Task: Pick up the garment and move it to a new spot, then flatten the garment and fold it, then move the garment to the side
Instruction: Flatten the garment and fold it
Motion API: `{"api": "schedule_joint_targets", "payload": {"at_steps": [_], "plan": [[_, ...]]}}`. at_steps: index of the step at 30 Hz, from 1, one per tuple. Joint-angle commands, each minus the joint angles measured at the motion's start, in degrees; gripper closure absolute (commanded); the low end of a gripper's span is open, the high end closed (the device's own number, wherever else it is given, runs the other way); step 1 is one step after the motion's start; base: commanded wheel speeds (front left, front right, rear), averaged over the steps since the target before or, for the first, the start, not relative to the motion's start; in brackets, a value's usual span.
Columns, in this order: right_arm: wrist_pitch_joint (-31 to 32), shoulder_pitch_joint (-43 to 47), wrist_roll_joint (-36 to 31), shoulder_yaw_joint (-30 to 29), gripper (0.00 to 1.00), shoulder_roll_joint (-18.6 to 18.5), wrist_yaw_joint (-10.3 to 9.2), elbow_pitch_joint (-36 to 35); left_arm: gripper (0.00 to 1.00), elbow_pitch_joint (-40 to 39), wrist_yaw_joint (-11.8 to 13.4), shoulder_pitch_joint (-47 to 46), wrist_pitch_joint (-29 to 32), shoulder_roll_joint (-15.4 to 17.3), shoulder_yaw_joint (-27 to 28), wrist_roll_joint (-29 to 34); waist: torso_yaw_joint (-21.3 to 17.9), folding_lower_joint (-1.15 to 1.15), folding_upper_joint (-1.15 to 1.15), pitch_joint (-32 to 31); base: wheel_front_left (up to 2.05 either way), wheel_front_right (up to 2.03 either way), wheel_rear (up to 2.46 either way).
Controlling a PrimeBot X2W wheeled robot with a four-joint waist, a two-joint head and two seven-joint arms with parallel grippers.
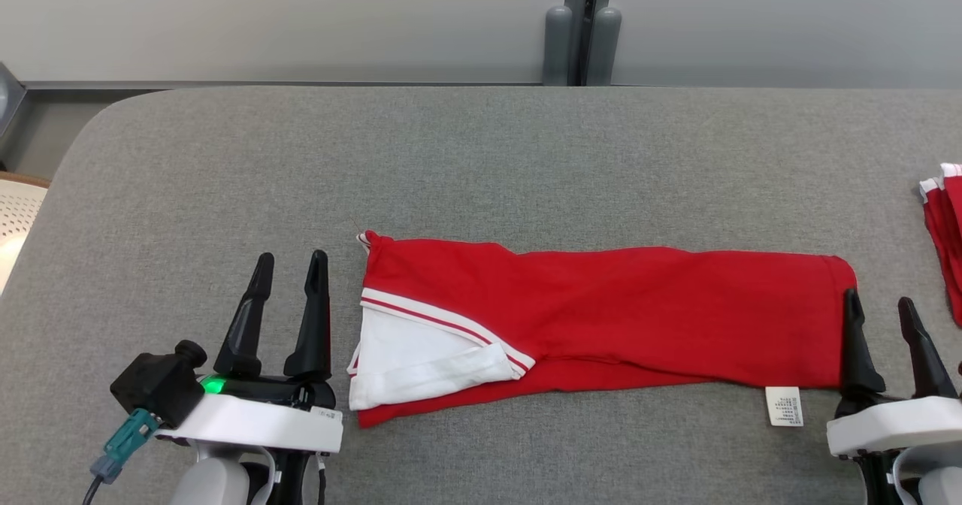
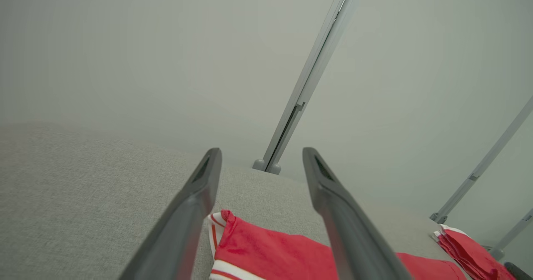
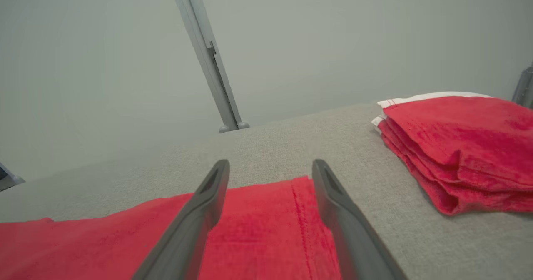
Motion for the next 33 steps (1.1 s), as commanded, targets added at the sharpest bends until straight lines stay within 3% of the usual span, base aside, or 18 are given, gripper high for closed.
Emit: {"api": "schedule_joint_targets", "payload": {"at_steps": [1, 13, 24, 25, 26, 27, 33], "plan": [[-0.03, -1.04, 0.37, -0.74, 0.0, -0.34, 0.0, 1.35, 0.0, 0.13, -0.08, 0.16, -0.07, 0.23, -0.19, -0.32, 0.2, 0.0, 0.0, 0.35, 0.0, 0.0, 0.0], [-0.03, -6.57, 5.3, -2.9, 0.0, -0.99, -0.01, 15.65, 0.0, 0.61, -0.1, -2.03, -0.08, 0.26, -2.64, 0.27, 1.71, 0.0, 0.0, 3.04, 0.0, 0.0, 0.0], [0.45, -10.22, 12.67, 4.76, 0.0, -0.88, 0.05, 25.22, 0.0, 0.04, -0.1, -2.64, -0.08, 0.24, -3.21, 0.23, 2.46, 0.0, 0.0, 4.76, 0.0, 0.0, 0.0], [0.66, -10.44, 13.55, 6.14, 0.32, -0.7, 0.15, 25.47, 0.0, 0.02, -0.1, -2.76, -0.08, 0.26, -3.1, 0.16, 2.49, 0.0, 0.0, 4.85, 0.0, 0.0, 0.0], [0.79, -10.51, 14.41, 7.47, 0.76, -0.66, 0.15, 25.56, 0.0, 0.02, -0.1, -2.89, -0.08, 0.23, -2.97, 0.07, 2.51, 0.0, 0.0, 4.91, 0.0, 0.0, 0.0], [0.78, -10.49, 15.24, 8.68, 1.0, -0.77, 0.16, 25.47, 0.0, 0.05, -0.1, -3.03, -0.08, 0.21, -2.87, -0.01, 2.51, 0.0, 0.0, 4.94, 0.0, 0.0, 0.0], [0.37, -10.97, 18.95, 12.22, 1.0, -3.73, 0.08, 25.95, 0.0, 0.43, -0.1, -3.03, -0.08, 0.22, -2.27, -0.21, 2.2, 0.0, 0.0, 4.52, 0.0, 0.0, 0.0]]}}
